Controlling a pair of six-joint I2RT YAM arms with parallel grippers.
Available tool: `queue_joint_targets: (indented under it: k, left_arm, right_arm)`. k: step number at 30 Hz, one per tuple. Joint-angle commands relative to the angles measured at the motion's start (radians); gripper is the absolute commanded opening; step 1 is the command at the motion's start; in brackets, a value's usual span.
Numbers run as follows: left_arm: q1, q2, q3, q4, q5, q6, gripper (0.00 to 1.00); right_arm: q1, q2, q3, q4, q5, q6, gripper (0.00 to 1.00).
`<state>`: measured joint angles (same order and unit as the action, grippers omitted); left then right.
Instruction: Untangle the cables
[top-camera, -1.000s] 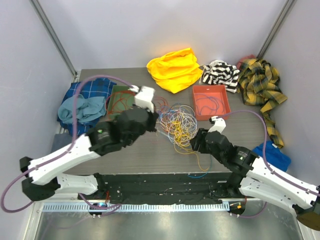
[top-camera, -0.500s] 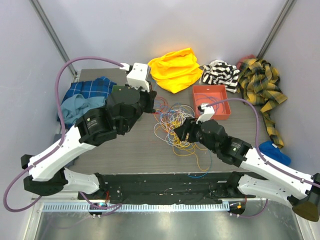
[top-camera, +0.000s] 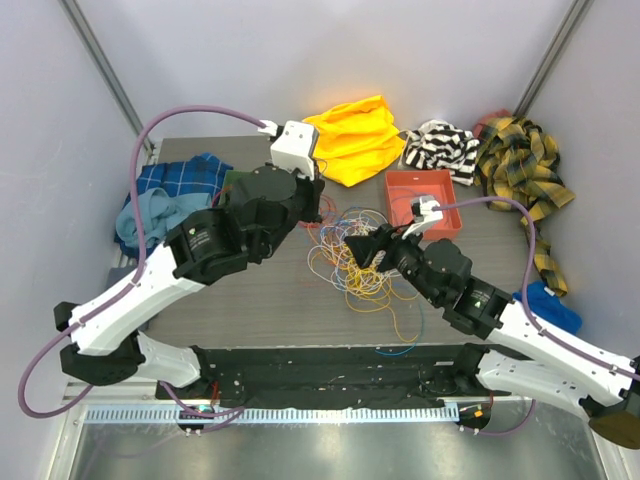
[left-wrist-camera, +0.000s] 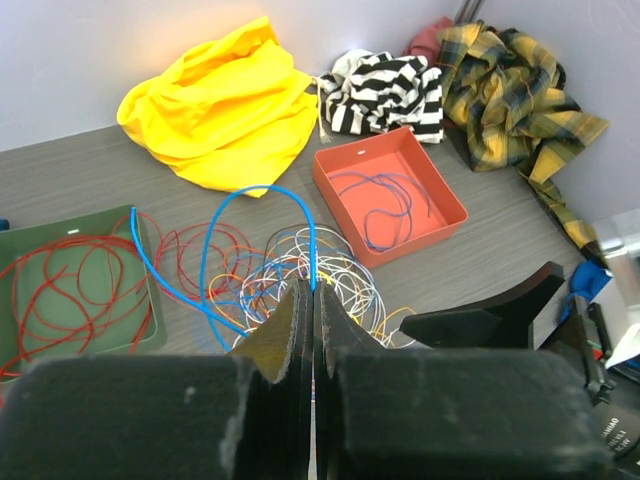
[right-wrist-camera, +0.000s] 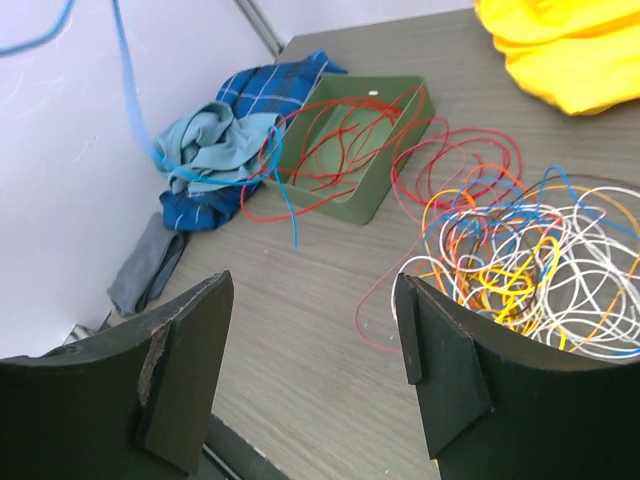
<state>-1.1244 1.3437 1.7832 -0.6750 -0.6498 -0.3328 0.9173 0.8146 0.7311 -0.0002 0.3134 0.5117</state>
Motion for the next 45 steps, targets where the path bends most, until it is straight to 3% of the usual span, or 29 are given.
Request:
queue_joint_targets:
  k: [1, 4, 7, 9, 14, 23, 35, 45]
  left_arm:
    - [0.005, 0.018, 0.010, 0.009, 0.013, 0.006, 0.00]
    - [0.031, 0.037, -0.018, 0.051, 0.042, 0.002, 0.00]
    - [0.069, 0.084, -0.021, 0.116, 0.105, -0.006, 0.00]
    - [0.097, 0.147, 0.007, 0.146, 0.139, -0.012, 0.00]
    - [0.126, 0.290, 0.087, 0.256, 0.234, -0.002, 0.00]
    - [0.169, 0.535, 0.234, 0.347, 0.320, 0.005, 0.00]
    - [0.193, 0.699, 0.473, 0.387, 0.358, 0.008, 0.00]
    - [0.196, 0.836, 0.446, 0.551, 0.421, -0.018, 0.00]
  right_arm:
    - [0.005, -0.019, 0.023, 0.015, 0.087, -0.019, 0.73]
    - [0.006, -0.067, 0.051, -0.105, 0.191, -0.012, 0.68]
    - [0.005, -0.207, 0.002, -0.119, 0.295, 0.024, 0.65]
    - [0.006, -0.306, -0.016, -0.144, 0.388, 0.065, 0.63]
    - [0.005, -0.379, 0.027, -0.342, 0.532, 0.123, 0.63]
    - [0.005, -0.446, 0.042, -0.425, 0.585, 0.108, 0.63]
    - [0.003, -0.558, 0.034, -0.454, 0.675, 0.041, 0.63]
    - [0.003, -0.598, 0.002, -0.455, 0.720, 0.014, 0.64]
